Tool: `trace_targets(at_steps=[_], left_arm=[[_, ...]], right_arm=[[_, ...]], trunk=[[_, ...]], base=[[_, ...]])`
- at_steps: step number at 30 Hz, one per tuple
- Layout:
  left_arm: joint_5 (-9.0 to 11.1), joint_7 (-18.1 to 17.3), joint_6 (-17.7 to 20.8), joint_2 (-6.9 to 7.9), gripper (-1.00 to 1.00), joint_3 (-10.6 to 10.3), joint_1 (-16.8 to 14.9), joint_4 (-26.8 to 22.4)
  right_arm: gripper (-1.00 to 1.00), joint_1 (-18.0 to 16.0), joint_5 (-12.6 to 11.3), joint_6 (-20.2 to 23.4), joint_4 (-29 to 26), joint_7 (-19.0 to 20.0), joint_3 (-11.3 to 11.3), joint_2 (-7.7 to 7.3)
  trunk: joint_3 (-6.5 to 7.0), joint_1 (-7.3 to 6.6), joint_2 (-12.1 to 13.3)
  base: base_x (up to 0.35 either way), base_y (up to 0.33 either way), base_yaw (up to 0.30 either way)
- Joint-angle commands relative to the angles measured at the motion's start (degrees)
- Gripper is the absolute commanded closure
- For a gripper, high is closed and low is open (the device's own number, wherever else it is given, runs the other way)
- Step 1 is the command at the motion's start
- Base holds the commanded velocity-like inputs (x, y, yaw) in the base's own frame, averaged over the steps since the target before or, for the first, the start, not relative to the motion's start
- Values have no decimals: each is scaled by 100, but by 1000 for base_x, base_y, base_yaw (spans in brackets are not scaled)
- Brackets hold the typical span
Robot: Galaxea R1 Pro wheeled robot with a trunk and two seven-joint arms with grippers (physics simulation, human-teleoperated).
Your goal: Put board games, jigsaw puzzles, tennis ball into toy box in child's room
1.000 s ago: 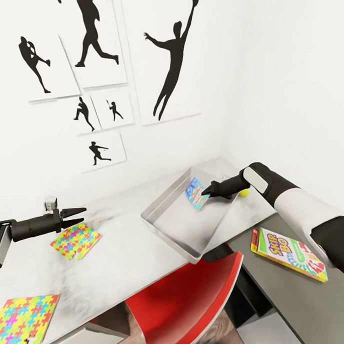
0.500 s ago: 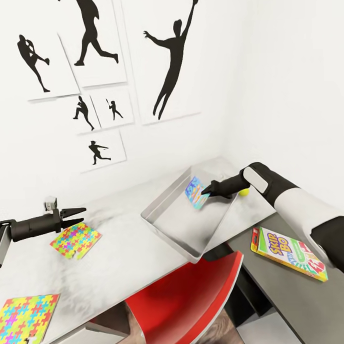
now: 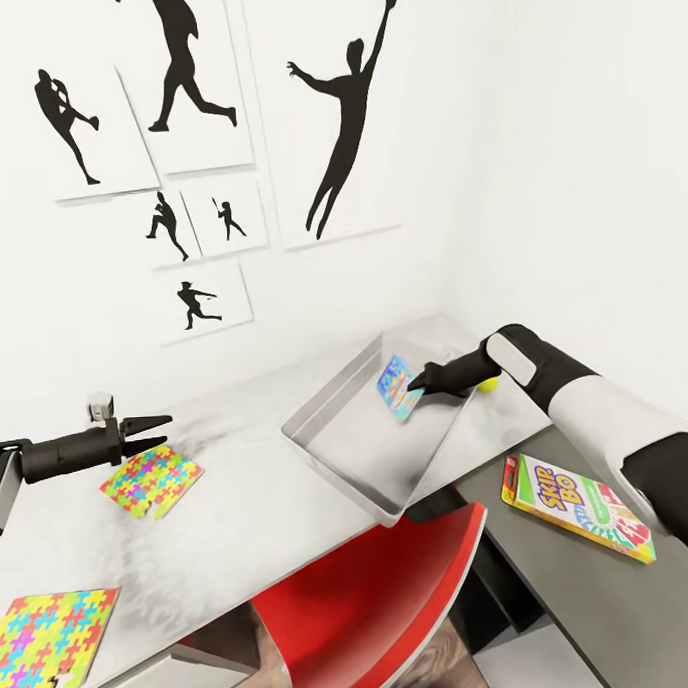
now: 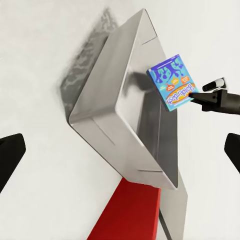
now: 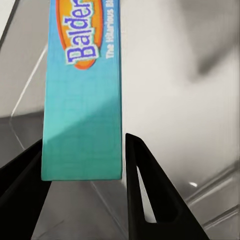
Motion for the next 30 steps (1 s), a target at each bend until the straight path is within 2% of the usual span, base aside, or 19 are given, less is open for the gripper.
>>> trace_targets(at_steps=[1, 11, 30], left_arm=[[11, -11, 50, 0, -100, 0, -5, 0], [13, -11, 50, 5, -100, 0, -5, 0], [13, -18, 50, 11, -100, 8, -5, -17]], right_arm=[[100, -10, 32, 14, -1, 58, 24, -12], [100, -137, 15, 41, -2, 52, -85, -30], [100, -180, 8, 45, -3, 52, -112, -28]], trunk=[[-11, 3, -11], [-72, 3, -11], [-248, 3, -11]], base=[[0, 0, 0], [0, 0, 0], [0, 0, 0]])
